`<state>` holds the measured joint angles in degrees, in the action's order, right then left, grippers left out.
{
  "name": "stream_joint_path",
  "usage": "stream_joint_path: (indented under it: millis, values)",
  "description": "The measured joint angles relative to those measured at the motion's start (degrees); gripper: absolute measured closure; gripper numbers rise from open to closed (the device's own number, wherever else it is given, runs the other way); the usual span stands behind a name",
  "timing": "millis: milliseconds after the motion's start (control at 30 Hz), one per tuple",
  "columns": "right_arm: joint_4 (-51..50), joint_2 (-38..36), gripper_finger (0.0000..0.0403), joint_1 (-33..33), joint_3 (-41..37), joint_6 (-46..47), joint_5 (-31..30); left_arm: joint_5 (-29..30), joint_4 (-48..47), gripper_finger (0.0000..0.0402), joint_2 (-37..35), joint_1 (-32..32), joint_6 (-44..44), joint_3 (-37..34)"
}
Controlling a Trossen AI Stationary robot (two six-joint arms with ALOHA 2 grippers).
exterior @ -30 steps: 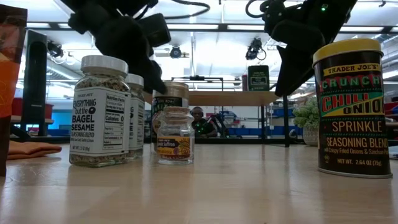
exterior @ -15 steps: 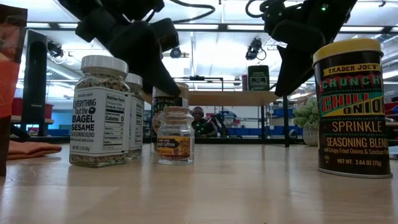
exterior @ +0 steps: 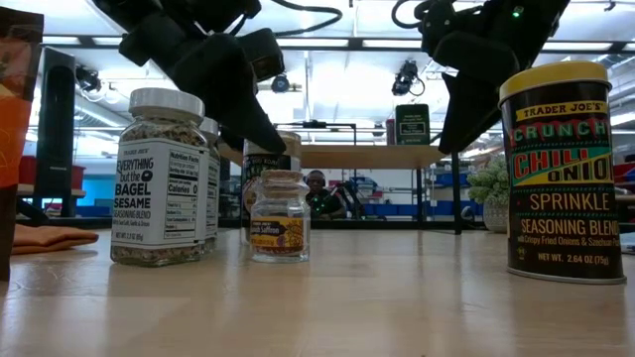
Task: Shelf spices
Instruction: Put the gold seasoning bottle on the shelf
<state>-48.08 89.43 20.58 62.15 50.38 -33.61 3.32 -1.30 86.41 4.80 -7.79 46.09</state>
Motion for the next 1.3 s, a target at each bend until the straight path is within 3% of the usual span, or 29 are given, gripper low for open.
stream_joint_path:
  millis: [567, 933, 1300]
  values:
    - [0.0, 0.0, 0.0173, 0.0, 0.0, 0.0, 0.0, 0.0, -0.7, 0.0013, -0.1, 0.0, -0.6, 0.0]
    - [0.0, 0.0, 0.0173, 0.0, 0.0, 0.0, 0.0, -0.4, -0.6, 0.0132, -0.1, 0.0, -1.3, 0.0]
    - [0.0, 0.0, 0.0173, 0.0, 0.0, 0.0, 0.0, -0.6, -2.3, 0.0075, -0.1, 0.0, -1.5, 1.6]
